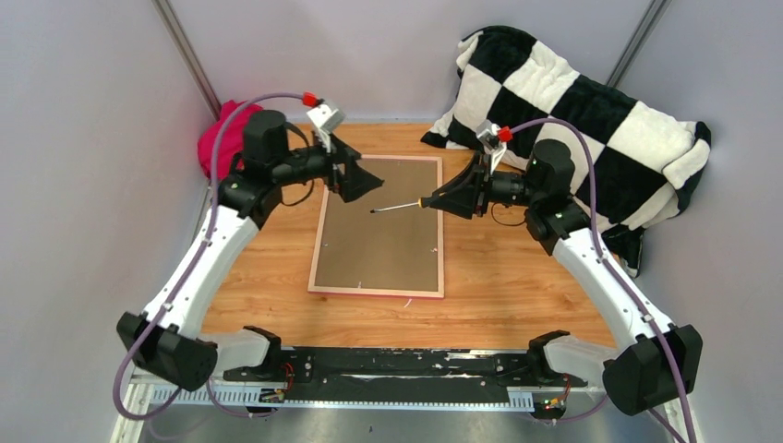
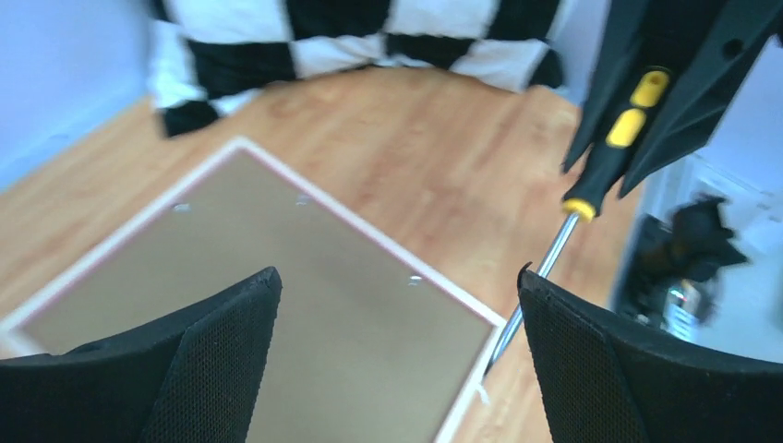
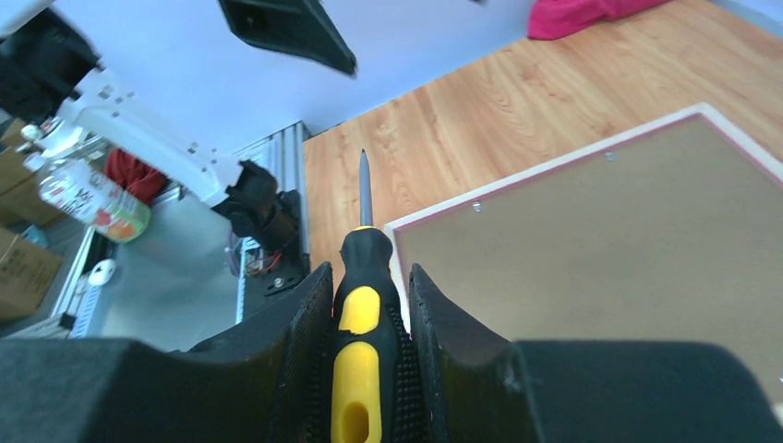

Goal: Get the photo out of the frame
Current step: Pick up the screwdriver from the center of the board, then release the photo frame item from the photo frame.

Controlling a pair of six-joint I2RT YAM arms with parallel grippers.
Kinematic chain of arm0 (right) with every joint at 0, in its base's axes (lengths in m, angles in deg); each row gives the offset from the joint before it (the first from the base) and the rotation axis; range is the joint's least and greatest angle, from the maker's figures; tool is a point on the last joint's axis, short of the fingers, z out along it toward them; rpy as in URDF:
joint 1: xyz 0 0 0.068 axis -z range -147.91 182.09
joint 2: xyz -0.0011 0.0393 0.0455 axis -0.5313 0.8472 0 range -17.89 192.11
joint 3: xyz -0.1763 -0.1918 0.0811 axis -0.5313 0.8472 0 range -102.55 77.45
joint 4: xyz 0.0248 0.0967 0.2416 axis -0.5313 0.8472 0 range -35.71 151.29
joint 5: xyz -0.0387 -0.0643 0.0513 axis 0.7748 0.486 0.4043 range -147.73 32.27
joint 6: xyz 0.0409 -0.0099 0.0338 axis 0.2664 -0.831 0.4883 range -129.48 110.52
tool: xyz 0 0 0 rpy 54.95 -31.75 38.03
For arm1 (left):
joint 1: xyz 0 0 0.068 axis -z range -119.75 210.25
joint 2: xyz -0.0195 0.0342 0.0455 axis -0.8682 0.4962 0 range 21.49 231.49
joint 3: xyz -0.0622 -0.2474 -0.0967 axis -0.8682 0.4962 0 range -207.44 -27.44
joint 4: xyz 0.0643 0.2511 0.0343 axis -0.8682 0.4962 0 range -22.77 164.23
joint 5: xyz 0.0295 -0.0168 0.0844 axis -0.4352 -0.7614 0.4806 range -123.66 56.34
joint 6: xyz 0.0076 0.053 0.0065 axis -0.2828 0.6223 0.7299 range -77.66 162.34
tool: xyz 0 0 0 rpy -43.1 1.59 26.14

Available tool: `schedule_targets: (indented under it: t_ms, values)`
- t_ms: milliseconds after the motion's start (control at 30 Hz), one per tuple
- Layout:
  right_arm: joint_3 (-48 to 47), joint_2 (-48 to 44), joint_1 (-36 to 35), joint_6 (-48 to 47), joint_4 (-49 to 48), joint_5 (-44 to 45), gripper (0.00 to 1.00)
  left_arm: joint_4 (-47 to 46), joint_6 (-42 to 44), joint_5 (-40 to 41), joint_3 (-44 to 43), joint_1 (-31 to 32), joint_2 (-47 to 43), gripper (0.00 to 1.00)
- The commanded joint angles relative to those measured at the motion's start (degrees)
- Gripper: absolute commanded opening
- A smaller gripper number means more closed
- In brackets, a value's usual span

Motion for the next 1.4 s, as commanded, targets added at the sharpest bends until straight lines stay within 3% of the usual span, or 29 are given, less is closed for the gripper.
schedule_targets:
  t_ms: [0,233,433,867,1367]
  values:
    - [-0.9,-1.9,3.4,-2.2,2.0,2.6,0.00,3.4,6.9,6.6,4.3,-6.9,-6.4,1.00]
    - [-0.3,-3.5,4.0,-7.1,4.2,6.8,0.00,5.3,13.0,11.7,12.4,-11.6,-8.3,1.00]
    - [0.3,-6.7,4.0,-18.5,12.8,19.5,0.00,2.1,16.3,19.0,17.7,-11.6,-4.2,1.00]
    - [5.4,-6.3,3.4,-26.6,15.1,29.2,0.00,-2.2,16.4,30.5,14.8,-11.7,9.4,1.00]
    - [7.8,-6.9,3.5,-27.4,13.3,33.1,0.00,-4.1,11.7,34.6,7.6,-12.2,26.6,0.96]
